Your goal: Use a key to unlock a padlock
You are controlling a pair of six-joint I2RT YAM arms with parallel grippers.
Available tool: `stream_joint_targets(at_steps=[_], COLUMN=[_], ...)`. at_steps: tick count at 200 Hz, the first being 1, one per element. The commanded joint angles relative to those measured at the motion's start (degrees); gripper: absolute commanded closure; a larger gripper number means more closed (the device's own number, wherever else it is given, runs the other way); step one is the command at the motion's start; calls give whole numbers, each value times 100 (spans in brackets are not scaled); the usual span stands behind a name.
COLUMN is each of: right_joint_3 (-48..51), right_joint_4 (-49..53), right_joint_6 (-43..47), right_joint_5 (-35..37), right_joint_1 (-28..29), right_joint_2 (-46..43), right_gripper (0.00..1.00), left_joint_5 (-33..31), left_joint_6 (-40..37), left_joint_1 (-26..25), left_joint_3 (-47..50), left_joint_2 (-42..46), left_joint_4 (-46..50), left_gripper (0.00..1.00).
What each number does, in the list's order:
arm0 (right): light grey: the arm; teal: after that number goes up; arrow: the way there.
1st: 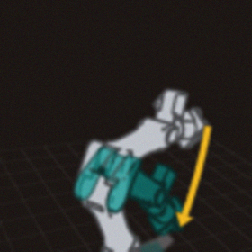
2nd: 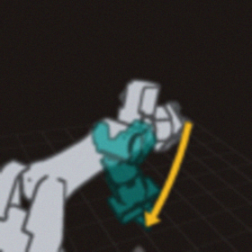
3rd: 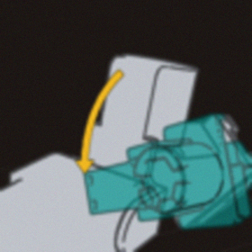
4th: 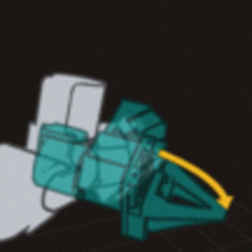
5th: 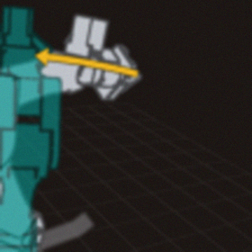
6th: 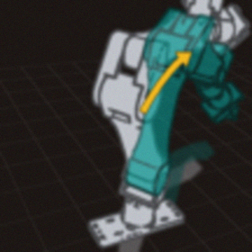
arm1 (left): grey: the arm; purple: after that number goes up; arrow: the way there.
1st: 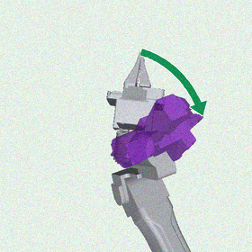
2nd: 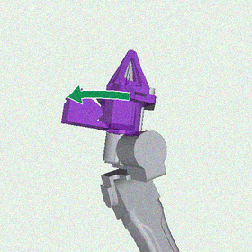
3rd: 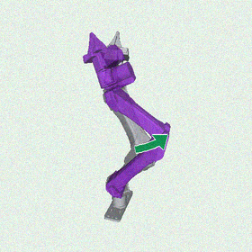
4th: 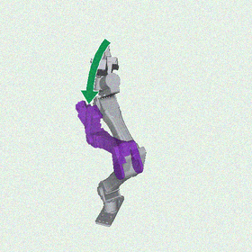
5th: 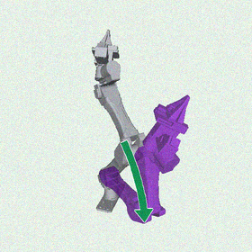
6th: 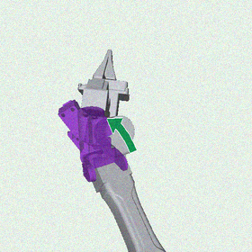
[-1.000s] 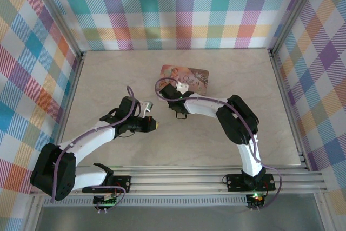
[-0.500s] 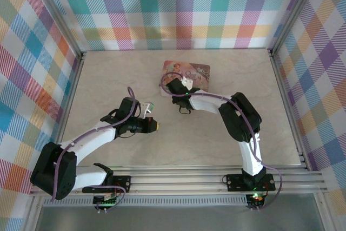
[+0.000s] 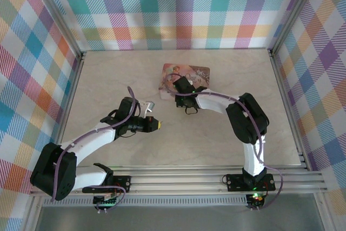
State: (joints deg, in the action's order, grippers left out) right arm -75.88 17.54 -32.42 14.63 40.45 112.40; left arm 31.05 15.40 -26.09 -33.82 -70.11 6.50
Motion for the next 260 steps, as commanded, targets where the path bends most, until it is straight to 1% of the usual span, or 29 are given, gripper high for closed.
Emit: stream_joint_targets(at_steps=[1, 30, 57, 73, 90, 125, 156, 200, 260], right_joint_3=[173, 181, 81, -85, -315, -674, -886, -974, -858], right_joint_4=[733, 1118, 1379, 1615, 1923, 2326, 2534, 2516, 2280], right_joint_6=[384, 388, 327, 321, 329, 250, 163, -53, -229], right_joint_5=[-861, -1474, -2185, -2551, -2773, -3317, -3691, -4144, -4432], right_joint_1=[-19, -122, -291, -386, -445, -587, -665, -755, -784], right_joint_2=[-416, -676, -848, -886, -906, -947, -965, -930, -831], right_gripper=[97, 100, 100, 100, 100, 100, 100, 100, 100], left_joint_5=[230, 165, 208, 219, 141, -39, -203, -258, -285], left_joint_6=[-7, -115, -338, -443, -551, -669, -757, -784, -418], left_joint_1=[12, -24, -64, -145, -320, -613, -773, -784, -771], left_joint_3=[324, 708, 884, 954, 975, 939, 936, 792, 608], left_joint_2=[324, 672, 792, 747, 629, 169, -136, -524, -1362], left_joint_4=[-547, -1196, -1719, -2063, -2390, -2938, -3299, -3684, -4557], left_gripper=[100, 100, 100, 100, 100, 100, 100, 100, 100])
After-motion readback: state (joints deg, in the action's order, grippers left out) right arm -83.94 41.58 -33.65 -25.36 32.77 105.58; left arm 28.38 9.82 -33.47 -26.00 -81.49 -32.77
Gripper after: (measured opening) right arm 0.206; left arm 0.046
